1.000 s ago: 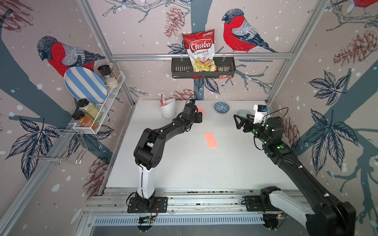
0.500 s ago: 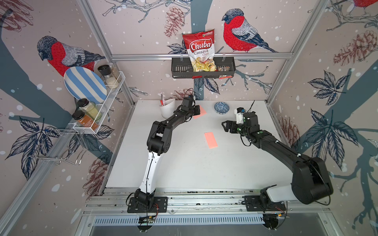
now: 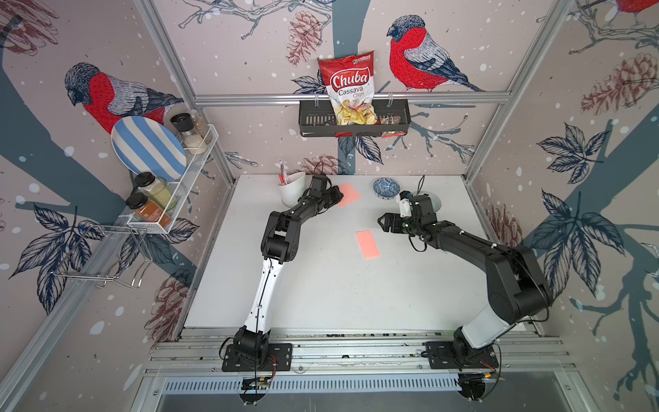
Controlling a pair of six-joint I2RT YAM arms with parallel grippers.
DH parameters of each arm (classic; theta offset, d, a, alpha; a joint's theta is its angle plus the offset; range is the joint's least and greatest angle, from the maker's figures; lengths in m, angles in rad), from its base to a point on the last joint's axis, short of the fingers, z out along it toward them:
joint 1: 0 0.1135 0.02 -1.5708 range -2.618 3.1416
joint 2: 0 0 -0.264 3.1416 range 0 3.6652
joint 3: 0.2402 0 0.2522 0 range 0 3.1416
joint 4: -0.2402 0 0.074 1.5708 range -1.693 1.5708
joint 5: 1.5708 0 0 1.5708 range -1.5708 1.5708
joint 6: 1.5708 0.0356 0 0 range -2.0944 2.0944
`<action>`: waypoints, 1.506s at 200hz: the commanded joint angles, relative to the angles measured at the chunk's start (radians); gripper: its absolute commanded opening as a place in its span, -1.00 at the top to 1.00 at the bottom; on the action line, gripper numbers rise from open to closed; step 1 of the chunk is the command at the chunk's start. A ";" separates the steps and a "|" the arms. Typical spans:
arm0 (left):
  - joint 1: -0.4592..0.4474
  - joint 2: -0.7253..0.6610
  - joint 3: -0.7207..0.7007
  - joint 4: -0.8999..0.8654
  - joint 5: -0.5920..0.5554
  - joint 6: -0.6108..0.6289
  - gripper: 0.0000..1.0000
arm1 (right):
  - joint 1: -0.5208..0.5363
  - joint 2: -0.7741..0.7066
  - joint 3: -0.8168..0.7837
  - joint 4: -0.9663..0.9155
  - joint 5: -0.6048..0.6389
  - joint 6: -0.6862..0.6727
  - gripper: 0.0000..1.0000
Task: Fold the square paper along the opposite sides
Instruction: Move the paper at the center of the board.
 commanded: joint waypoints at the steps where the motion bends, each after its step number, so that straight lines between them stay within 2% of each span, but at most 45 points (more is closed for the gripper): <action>1: -0.001 0.009 0.040 -0.170 -0.083 0.017 1.00 | 0.006 -0.002 0.009 -0.004 -0.023 0.015 -0.73; 46: -0.014 -0.008 0.086 -0.427 -0.260 0.114 1.00 | 0.009 -0.034 -0.002 -0.003 -0.034 0.018 -0.73; 85: -0.033 -0.047 0.040 -0.542 -0.313 0.175 1.00 | 0.009 -0.068 -0.022 0.000 -0.040 0.021 -0.74; 95: -0.039 -0.077 -0.031 -0.521 -0.309 0.179 1.00 | 0.009 -0.077 -0.028 0.003 -0.042 0.022 -0.74; 143: -0.071 -0.310 -0.538 -0.285 -0.271 0.152 1.00 | 0.009 -0.113 -0.052 -0.002 -0.049 0.023 -0.74; 186: -0.111 -0.485 -0.887 -0.151 -0.253 0.112 1.00 | 0.014 -0.151 -0.073 -0.005 -0.049 0.030 -0.75; 252: -0.168 -0.660 -1.303 -0.003 -0.244 -0.013 1.00 | 0.100 -0.194 -0.090 -0.036 0.002 0.037 -0.78; 301: -0.191 -0.771 -1.482 0.000 -0.298 -0.070 1.00 | 0.161 -0.204 -0.128 -0.021 0.017 0.056 -0.81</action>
